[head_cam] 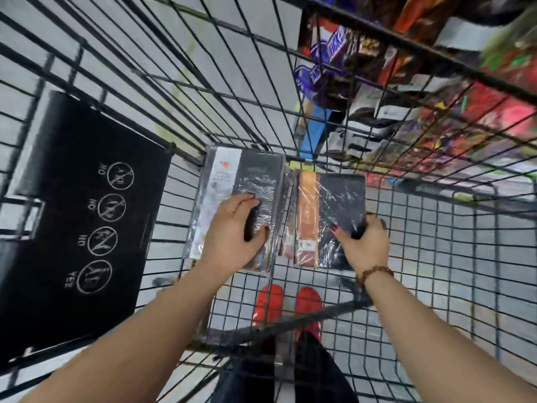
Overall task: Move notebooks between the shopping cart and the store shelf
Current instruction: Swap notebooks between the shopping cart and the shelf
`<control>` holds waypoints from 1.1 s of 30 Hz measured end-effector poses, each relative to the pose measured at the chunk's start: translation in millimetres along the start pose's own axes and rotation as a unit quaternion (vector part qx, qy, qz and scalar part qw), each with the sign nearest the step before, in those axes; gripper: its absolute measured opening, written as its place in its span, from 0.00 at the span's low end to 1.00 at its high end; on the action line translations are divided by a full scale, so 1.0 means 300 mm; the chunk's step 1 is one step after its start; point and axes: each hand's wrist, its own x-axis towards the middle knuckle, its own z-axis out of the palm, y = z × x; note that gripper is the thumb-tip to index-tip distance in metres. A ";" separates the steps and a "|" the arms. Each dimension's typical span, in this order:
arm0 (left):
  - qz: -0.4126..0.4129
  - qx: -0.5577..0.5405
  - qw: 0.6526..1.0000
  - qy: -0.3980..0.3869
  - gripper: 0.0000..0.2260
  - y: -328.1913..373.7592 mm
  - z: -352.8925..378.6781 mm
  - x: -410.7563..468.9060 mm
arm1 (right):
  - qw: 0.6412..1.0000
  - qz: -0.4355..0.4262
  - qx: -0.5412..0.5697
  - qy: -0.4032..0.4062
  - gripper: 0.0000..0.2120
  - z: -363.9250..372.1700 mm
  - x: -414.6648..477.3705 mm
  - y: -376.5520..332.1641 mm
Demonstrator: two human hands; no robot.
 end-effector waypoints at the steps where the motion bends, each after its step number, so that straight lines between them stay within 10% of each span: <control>1: 0.001 -0.001 1.000 -0.002 0.24 0.002 -0.003 -0.001 | 1.000 0.004 0.008 0.013 0.19 -0.012 -0.007 -0.001; 9: -0.080 -0.122 0.989 -0.039 0.22 0.063 -0.037 -0.006 | 0.982 -0.009 0.189 0.009 0.12 -0.092 -0.072 -0.046; 16: -0.238 -0.369 0.898 -0.009 0.05 0.234 -0.027 -0.034 | 0.959 -0.016 0.273 -0.080 0.12 0.001 -0.179 -0.180; 24: -0.278 -0.332 0.892 0.132 0.15 0.079 -0.043 -0.012 | 0.983 0.009 0.183 -0.016 0.07 0.046 -0.111 -0.118; 33: -0.313 -0.315 0.888 0.120 0.10 -0.017 -0.053 0.001 | 0.996 0.078 -0.040 0.034 0.36 0.111 -0.033 -0.009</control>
